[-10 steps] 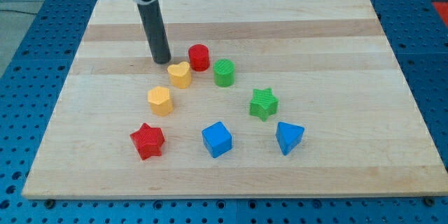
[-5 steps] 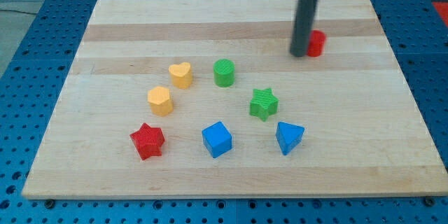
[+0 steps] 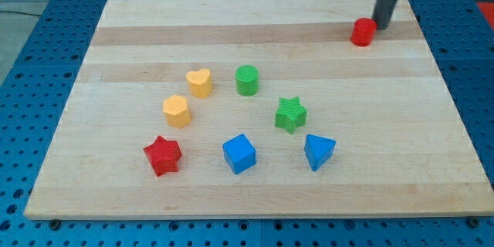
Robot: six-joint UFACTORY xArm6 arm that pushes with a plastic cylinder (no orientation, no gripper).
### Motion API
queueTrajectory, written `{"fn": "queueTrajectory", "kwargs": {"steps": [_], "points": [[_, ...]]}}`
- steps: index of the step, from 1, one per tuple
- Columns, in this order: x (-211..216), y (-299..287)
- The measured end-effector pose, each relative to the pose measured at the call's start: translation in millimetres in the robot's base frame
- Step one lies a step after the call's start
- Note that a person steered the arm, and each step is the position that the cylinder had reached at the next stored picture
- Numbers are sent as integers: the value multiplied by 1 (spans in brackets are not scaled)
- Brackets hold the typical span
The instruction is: Move the red star below the red circle
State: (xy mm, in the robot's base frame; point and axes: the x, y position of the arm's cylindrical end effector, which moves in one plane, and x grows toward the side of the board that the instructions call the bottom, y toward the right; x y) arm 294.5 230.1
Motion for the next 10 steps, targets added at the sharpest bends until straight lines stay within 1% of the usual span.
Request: {"fn": "queueTrajectory", "kwargs": {"steps": [1, 2, 3, 4, 5, 6, 7, 8, 9, 10], "points": [[32, -7], [15, -46], [7, -54], [24, -88], [-16, -102], [-48, -48], [2, -69], [84, -98], [124, -112], [163, -61]]}}
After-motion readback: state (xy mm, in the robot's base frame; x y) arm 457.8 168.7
